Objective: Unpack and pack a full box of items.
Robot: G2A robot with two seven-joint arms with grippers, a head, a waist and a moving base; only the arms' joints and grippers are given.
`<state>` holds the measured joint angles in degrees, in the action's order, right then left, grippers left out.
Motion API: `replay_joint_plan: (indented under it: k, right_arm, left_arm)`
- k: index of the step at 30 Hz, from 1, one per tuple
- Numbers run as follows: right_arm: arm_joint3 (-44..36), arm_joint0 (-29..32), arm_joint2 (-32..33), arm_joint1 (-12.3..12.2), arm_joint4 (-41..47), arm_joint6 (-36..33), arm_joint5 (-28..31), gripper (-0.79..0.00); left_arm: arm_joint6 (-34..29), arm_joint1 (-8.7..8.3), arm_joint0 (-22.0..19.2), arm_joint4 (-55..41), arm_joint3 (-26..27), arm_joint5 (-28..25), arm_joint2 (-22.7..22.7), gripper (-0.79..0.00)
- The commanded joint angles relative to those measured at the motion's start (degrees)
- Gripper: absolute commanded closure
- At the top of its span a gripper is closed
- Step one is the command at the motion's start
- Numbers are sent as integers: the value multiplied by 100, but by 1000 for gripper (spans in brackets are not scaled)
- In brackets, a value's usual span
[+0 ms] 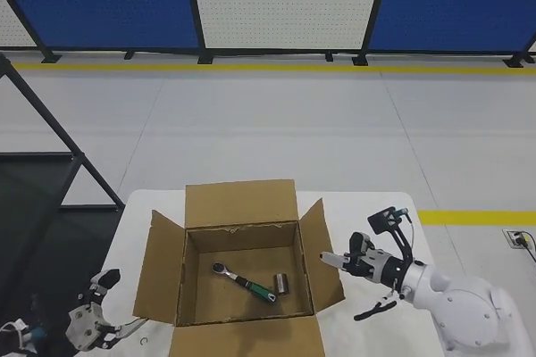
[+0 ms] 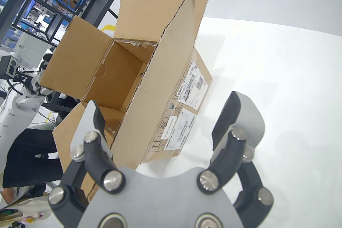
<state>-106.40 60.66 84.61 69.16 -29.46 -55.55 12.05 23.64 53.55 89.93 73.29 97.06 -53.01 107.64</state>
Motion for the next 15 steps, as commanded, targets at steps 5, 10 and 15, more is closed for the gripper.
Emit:
replay_joint_plan:
  k: [5, 10, 15]
  right_arm:
    - [21, 24, -2, -54, 278, -189, 327, -785]
    - [2, 118, -14, -102, 827, -346, 858, -785]
    - [-22, 132, -1, -122, 814, -411, 921, -785]
  left_arm:
    - [-200, -32, -422, -45, -237, -22, -26, -785]
    - [-379, -61, -809, -57, -508, -73, -116, -785]
    - [-513, -80, -1121, -40, -756, -97, -251, -785]
